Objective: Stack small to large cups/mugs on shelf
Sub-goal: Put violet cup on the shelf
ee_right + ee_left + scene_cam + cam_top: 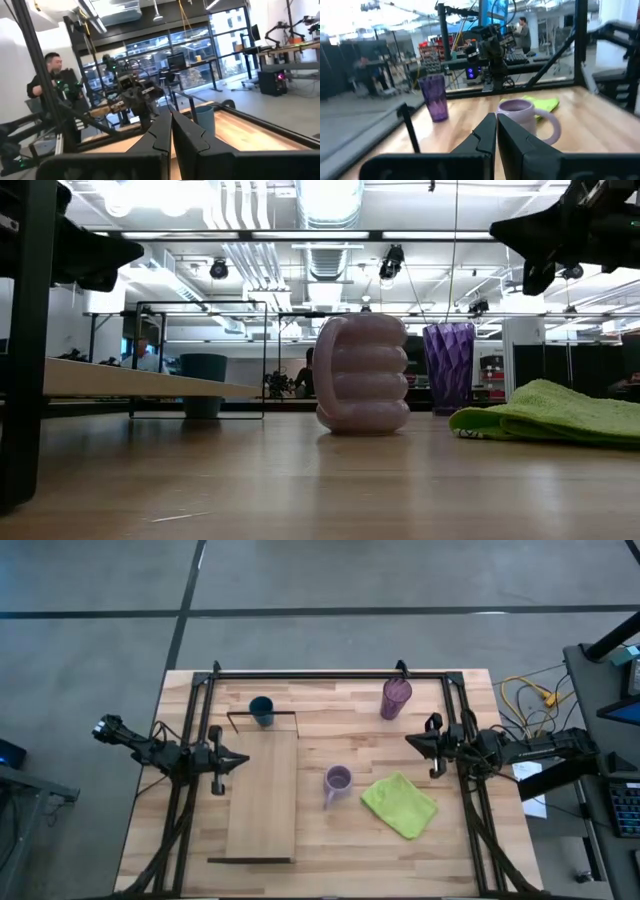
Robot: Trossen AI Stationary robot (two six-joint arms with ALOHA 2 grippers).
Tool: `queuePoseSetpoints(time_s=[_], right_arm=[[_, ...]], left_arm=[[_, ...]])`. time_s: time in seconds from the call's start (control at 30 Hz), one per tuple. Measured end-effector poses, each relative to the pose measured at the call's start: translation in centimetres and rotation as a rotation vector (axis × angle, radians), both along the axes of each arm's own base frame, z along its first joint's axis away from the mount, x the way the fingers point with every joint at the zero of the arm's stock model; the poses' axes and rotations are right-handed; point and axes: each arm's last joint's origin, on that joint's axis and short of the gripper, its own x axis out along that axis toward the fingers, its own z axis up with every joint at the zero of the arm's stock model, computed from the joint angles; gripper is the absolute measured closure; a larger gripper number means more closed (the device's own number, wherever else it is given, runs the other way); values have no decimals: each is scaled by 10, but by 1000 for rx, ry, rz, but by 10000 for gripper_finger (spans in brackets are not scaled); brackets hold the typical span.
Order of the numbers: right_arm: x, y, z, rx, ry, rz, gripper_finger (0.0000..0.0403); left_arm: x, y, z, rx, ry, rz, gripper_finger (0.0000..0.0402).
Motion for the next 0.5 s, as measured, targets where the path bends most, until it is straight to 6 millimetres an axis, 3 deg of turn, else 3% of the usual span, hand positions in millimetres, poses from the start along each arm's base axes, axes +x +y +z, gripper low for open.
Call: queuePoseSetpoints(time_s=[0.23, 0.4, 0.5], right_arm=[[0, 0, 9, 55, -36, 14, 394], [-3, 1, 54, -4, 26, 44, 394], [-10, 0, 93, -28, 119, 42, 394]], left_arm=[[0, 1, 4, 38, -28, 29, 402], [-2, 3, 19, -25, -98, 61, 402], [-9, 7, 46, -66, -178, 92, 402]])
